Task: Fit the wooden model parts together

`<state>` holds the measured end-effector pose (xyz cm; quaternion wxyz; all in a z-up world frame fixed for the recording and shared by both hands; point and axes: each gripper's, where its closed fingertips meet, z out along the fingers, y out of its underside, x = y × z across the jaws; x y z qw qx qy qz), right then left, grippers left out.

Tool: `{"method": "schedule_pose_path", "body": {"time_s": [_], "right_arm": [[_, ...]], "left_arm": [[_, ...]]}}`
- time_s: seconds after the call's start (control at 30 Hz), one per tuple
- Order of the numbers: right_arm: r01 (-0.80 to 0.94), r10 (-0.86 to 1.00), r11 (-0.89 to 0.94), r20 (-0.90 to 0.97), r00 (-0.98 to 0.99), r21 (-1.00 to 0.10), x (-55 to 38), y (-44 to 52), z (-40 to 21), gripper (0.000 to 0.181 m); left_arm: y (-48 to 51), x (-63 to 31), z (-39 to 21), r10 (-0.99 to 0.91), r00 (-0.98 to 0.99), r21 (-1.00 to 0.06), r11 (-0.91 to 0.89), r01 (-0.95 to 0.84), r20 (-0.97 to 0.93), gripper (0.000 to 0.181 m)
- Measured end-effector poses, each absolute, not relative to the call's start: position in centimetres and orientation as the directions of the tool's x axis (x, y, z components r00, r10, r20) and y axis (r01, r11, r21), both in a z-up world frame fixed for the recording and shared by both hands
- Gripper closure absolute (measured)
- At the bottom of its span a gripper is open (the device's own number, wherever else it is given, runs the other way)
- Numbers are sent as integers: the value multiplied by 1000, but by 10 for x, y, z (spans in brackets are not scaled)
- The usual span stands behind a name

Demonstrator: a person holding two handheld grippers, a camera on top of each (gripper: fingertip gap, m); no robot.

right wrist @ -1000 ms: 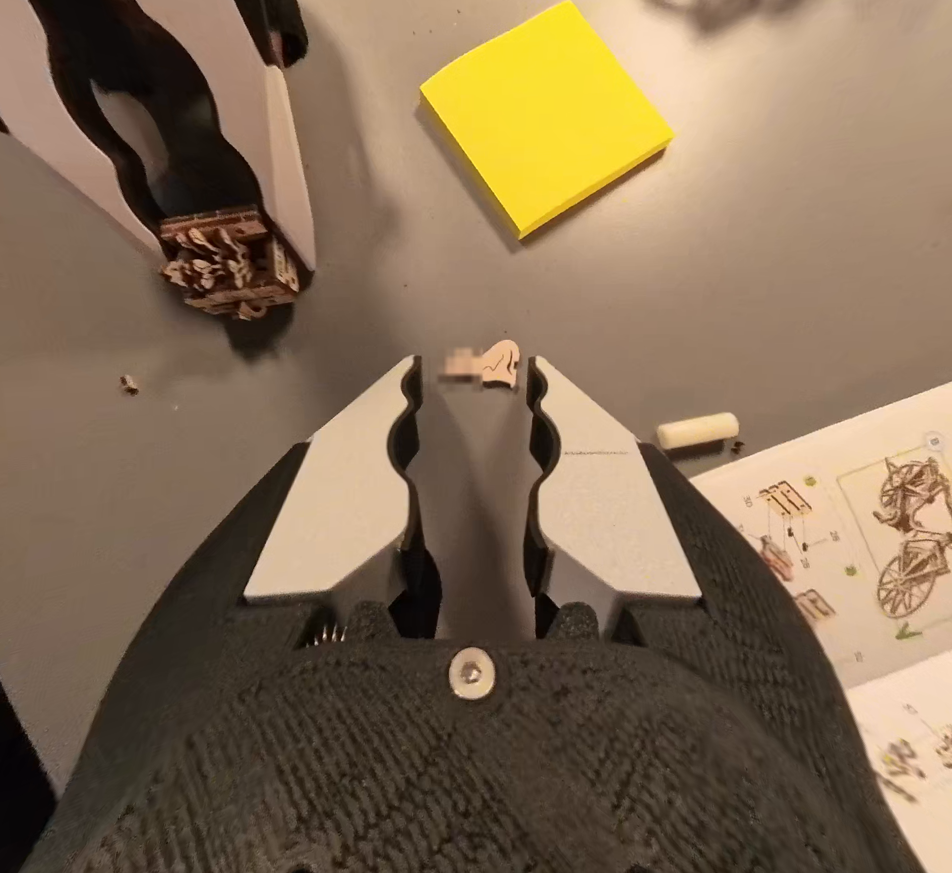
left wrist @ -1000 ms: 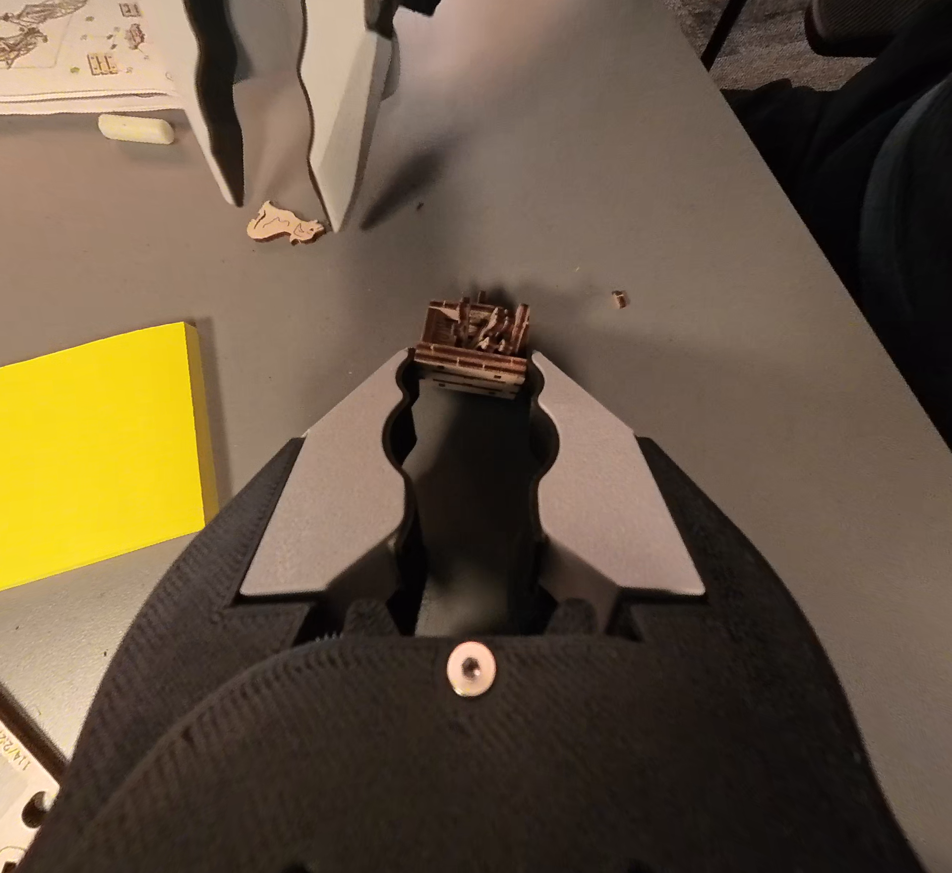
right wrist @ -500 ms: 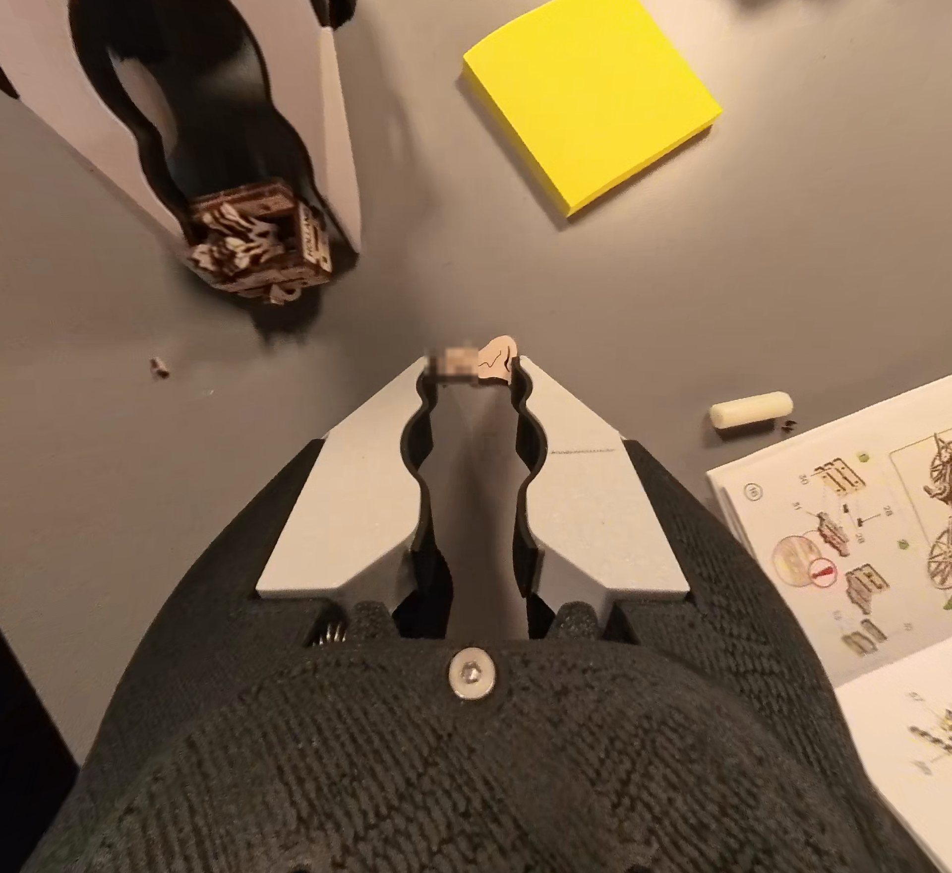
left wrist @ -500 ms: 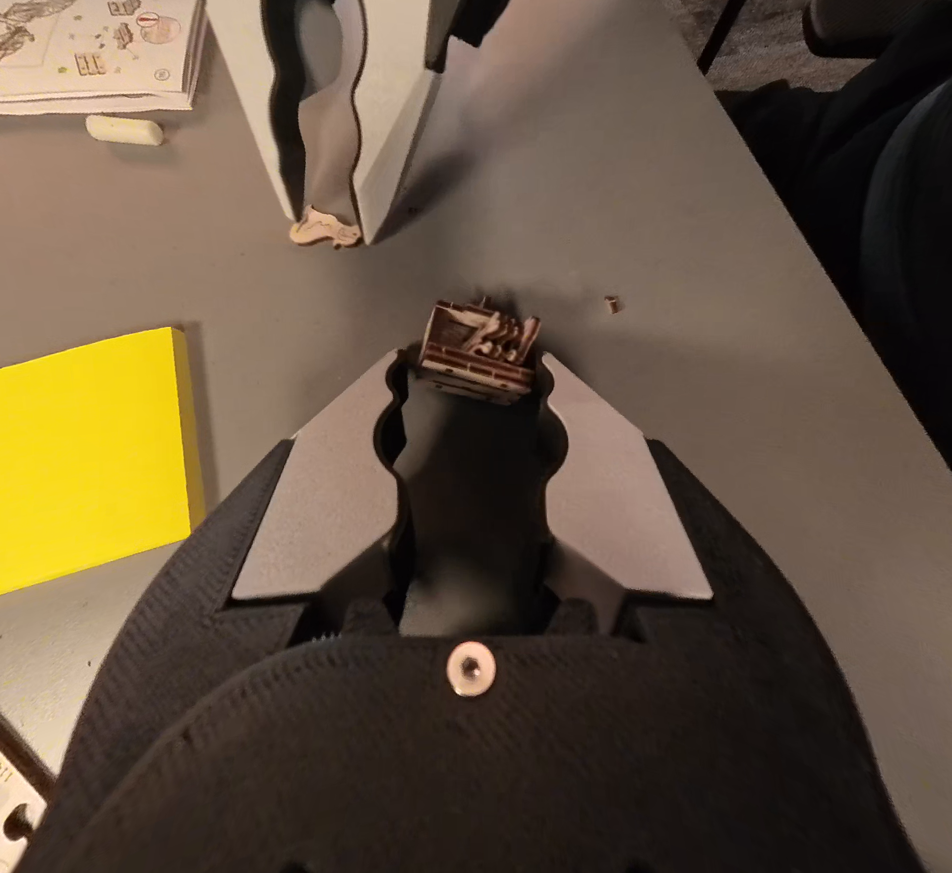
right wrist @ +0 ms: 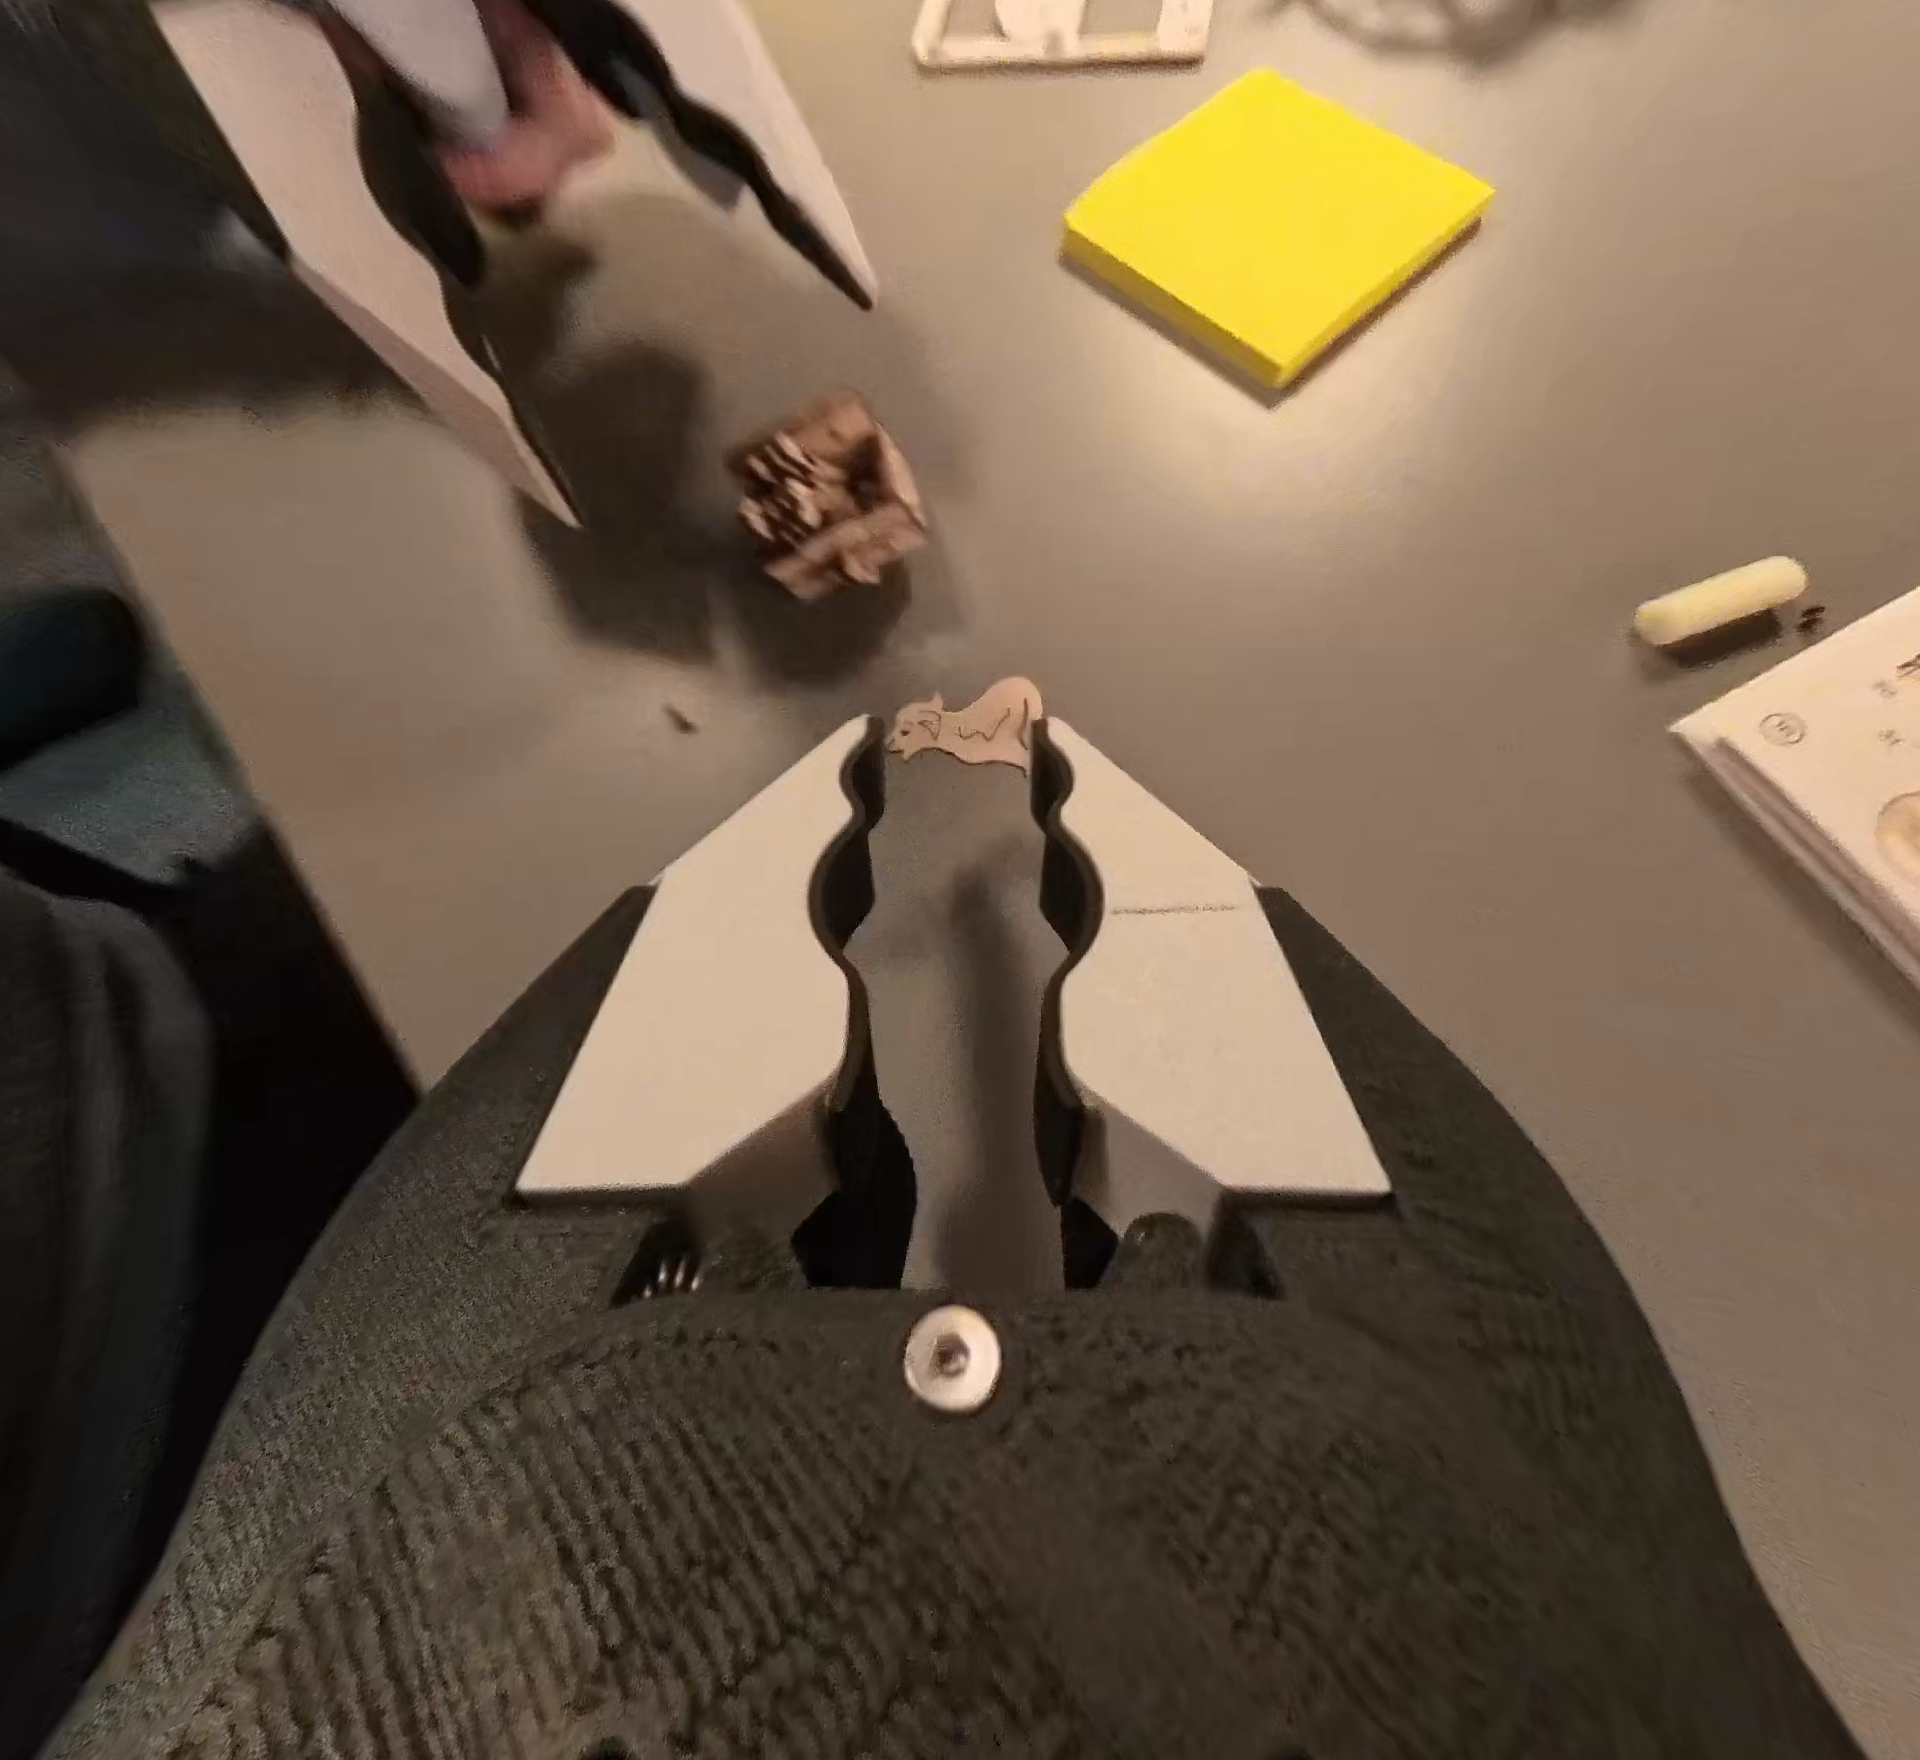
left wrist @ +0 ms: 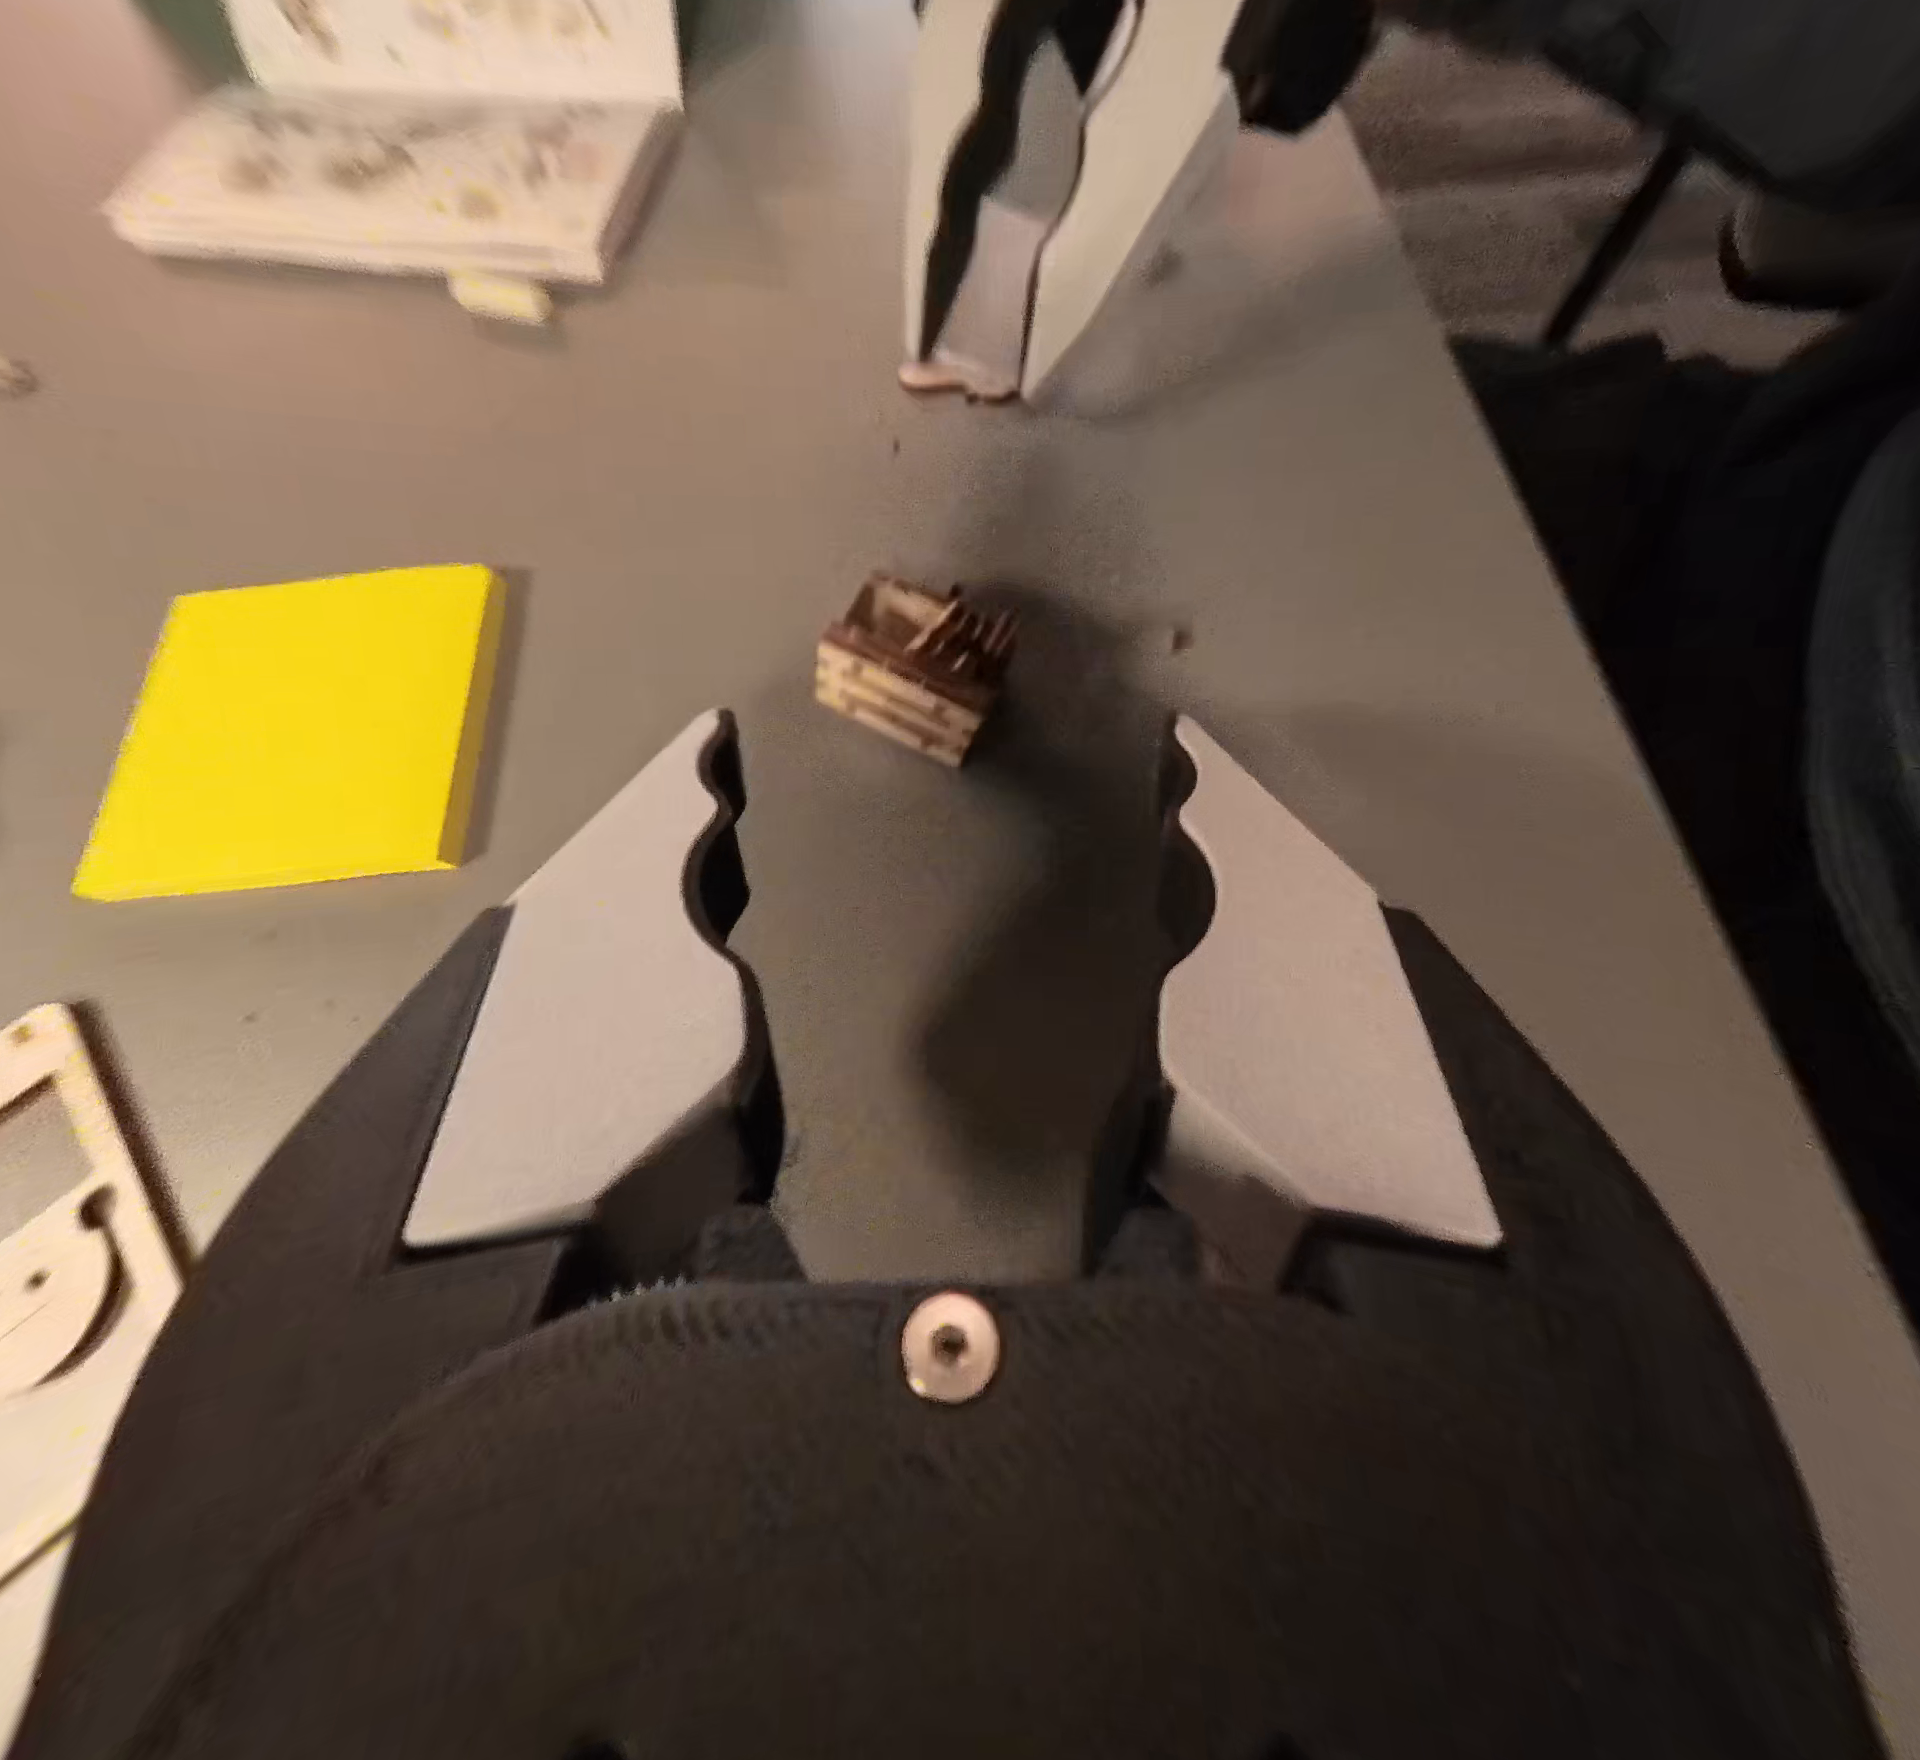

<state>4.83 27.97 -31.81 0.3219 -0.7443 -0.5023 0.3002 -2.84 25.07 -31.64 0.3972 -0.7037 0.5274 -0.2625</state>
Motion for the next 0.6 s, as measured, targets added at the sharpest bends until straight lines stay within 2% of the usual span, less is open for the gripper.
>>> {"method": "schedule_pose_path", "body": {"time_s": [0.1, 0.23, 0.43, 0.6], "right_arm": [[363, 922, -373, -298, 246, -854, 40, 250, -289, 155], [191, 878, -476, -477, 46, -858, 28, 206, -256, 156], [131, 814, -544, -559, -157, -829, 22, 164, -231, 156], [126, 793, -556, -570, -216, -821, 23, 151, -221, 156]], "left_arm": [[228, -15, -283, -905, 367, -884, 20, -467, -215, 109], [198, 12, -268, -777, 424, -837, 232, -496, -466, 112], [179, 34, -248, -520, 455, -680, 422, -599, -723, 128], [172, 39, -235, -410, 417, -580, 480, -658, -811, 162]]}}
